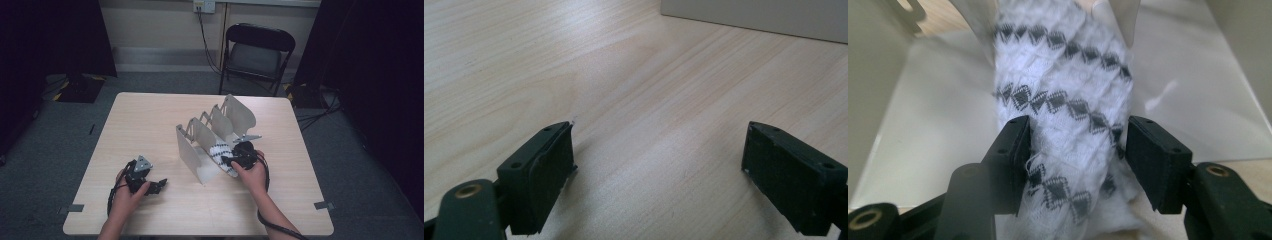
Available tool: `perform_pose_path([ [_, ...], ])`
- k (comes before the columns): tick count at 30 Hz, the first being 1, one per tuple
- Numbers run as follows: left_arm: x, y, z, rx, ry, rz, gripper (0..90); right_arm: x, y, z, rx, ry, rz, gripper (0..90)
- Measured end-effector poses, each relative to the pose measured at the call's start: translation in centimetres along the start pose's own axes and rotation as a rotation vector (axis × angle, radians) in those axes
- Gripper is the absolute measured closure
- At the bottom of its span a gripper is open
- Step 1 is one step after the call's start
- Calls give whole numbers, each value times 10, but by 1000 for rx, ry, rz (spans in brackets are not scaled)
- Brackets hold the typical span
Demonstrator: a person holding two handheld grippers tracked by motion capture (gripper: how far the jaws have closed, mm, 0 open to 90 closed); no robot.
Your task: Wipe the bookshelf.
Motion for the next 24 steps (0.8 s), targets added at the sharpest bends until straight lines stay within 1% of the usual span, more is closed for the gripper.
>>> perform_pose_path([
  [2, 0, 0, 0, 0, 0, 0, 131, 4, -2, -4, 8, 8, 6, 433],
  [3, 0, 0, 0, 0, 0, 0, 131, 4, -2, -4, 9, 2, 9, 444],
  [5, 0, 0, 0, 0, 0, 0, 131, 5, -1, -4, 4, 8, 12, 471],
  [6, 0, 0, 0, 0, 0, 0, 131, 5, 0, -4, 5, 9, 13, 493],
  [8, 0, 0, 0, 0, 0, 0, 131, 5, 2, -4, 5, 12, 30, 570],
  [14, 0, 0, 0, 0, 0, 0, 131, 5, 8, -6, 31, 6, 47, 741],
  [16, 0, 0, 0, 0, 0, 0, 131, 5, 11, -5, 15, 18, 36, 769],
  [18, 0, 0, 0, 0, 0, 0, 131, 4, 13, -4, 16, 27, 32, 783],
  [24, 0, 0, 0, 0, 0, 0, 131, -1, 16, -1, 15, 5, 23, 795],
])
Point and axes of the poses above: each handheld gripper's, and its own axes: x roughly forward along the jaws, z roughly out of its top, y roughly to its left, the point moved 5 cm from there along x, roughly forward along the jaws, and after that the axes turned 14 degrees about z, right-handed, at the moved point
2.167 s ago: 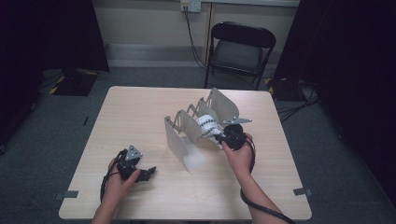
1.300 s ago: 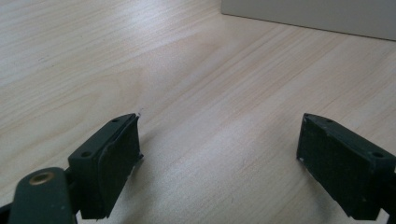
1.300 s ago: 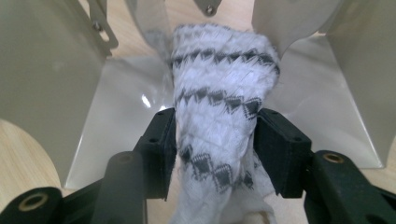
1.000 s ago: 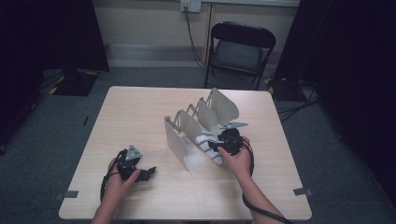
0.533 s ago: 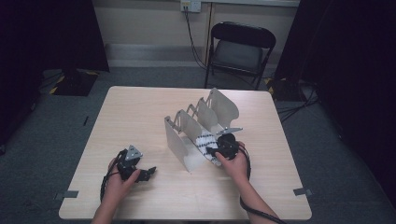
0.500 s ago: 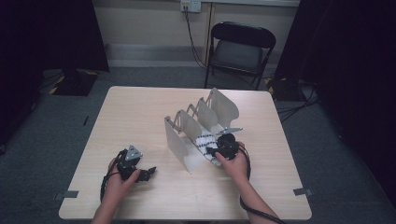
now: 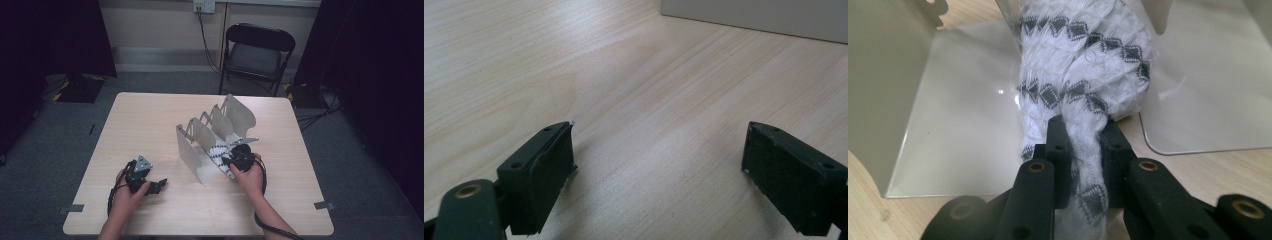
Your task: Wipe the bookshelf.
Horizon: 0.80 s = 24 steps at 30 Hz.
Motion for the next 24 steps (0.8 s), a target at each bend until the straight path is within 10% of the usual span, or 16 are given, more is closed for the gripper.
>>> perform_pose_path([
  [17, 0, 0, 0, 0, 0, 0, 131, -67, 22, 83, -122, -196, -64, 802],
  [24, 0, 0, 0, 0, 0, 0, 131, -67, 15, 83, -116, -219, -106, 802],
])
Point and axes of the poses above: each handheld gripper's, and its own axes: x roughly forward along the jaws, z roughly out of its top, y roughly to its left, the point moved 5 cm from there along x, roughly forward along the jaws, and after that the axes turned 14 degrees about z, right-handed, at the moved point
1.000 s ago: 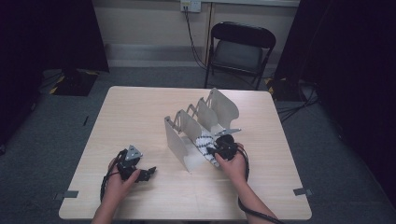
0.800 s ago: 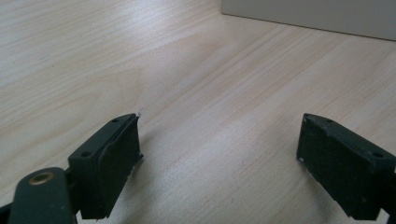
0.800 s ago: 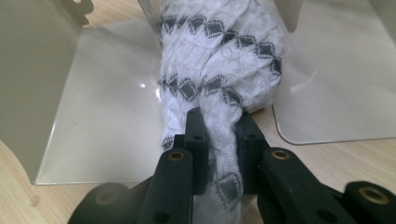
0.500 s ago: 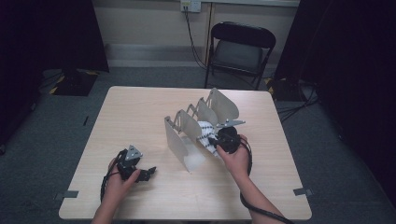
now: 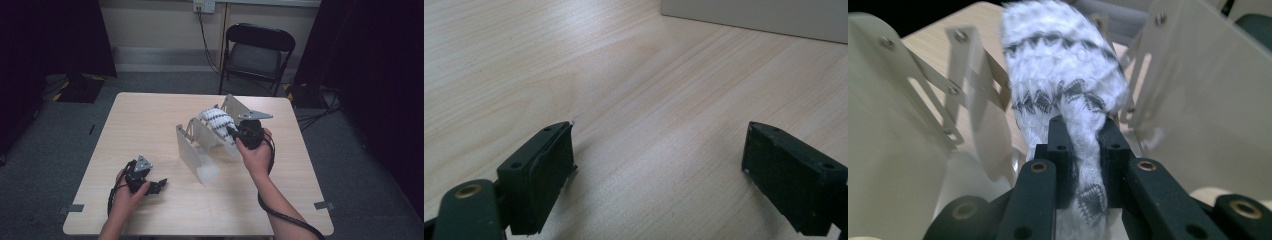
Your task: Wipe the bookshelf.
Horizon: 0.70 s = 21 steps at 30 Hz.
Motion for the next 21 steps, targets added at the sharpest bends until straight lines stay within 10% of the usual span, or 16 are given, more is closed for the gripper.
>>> perform_pose_path([
  [21, 0, 0, 0, 0, 0, 0, 131, 47, -9, -85, 101, 180, 25, 793],
])
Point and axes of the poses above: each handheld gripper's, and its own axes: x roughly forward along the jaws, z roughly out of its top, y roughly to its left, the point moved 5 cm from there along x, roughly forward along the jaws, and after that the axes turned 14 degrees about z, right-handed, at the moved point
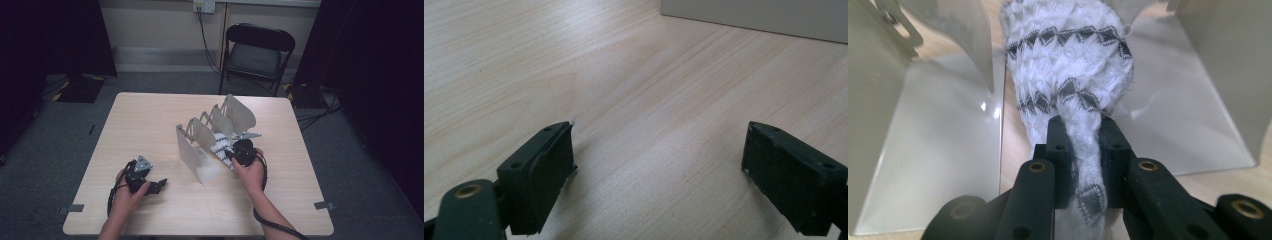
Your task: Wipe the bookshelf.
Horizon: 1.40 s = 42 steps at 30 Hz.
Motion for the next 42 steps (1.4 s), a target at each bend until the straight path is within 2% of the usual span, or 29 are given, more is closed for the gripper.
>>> perform_pose_path([
  [4, 0, 0, 0, 0, 0, 0, 131, 4, 0, -8, 20, 3, 29, 777],
  [7, 0, 0, 0, 0, 0, 0, 131, 4, 3, -10, 27, 13, 59, 720],
  [11, 0, 0, 0, 0, 0, 0, 131, -1, 8, -7, -18, -3, 44, 554],
  [13, 0, 0, 0, 0, 0, 1, 131, -7, 9, -1, -42, -34, 23, 490],
  [16, 0, 0, 0, 1, 0, 1, 131, -14, 5, 9, -45, -84, 0, 426],
  [18, 0, 0, 0, 0, 0, 0, 131, -14, 2, 11, -43, -79, -6, 403],
  [20, 0, 0, 0, 1, 0, 0, 131, -8, -2, 8, -32, -49, 4, 396],
  [23, 0, 0, 0, 1, 0, 0, 131, 5, -2, -3, -35, 17, 14, 418],
  [26, 0, 0, 0, 0, 0, 0, 131, 13, 1, -11, -52, 30, 24, 527],
  [28, 0, 0, 0, 0, 0, 0, 131, 14, 3, -12, -48, 29, 37, 675],
  [29, 0, 0, 0, 1, 0, 0, 131, 12, 4, -12, -40, 39, 47, 720],
  [31, 0, 0, 0, 1, 0, 0, 131, 11, 6, -11, -33, 65, 66, 763],
  [33, 0, 0, 0, 0, 0, 0, 131, 8, 6, -10, -32, 75, 60, 778],
  [35, 0, 0, 0, 0, 0, 0, 131, 3, 6, -8, -22, 61, 56, 785],
  [38, 0, 0, 0, 1, 0, 0, 131, -8, 6, 0, -7, 12, 44, 790],
  [42, 0, 0, 0, 1, 0, 0, 131, -29, 9, 21, -9, -64, 37, 795],
])
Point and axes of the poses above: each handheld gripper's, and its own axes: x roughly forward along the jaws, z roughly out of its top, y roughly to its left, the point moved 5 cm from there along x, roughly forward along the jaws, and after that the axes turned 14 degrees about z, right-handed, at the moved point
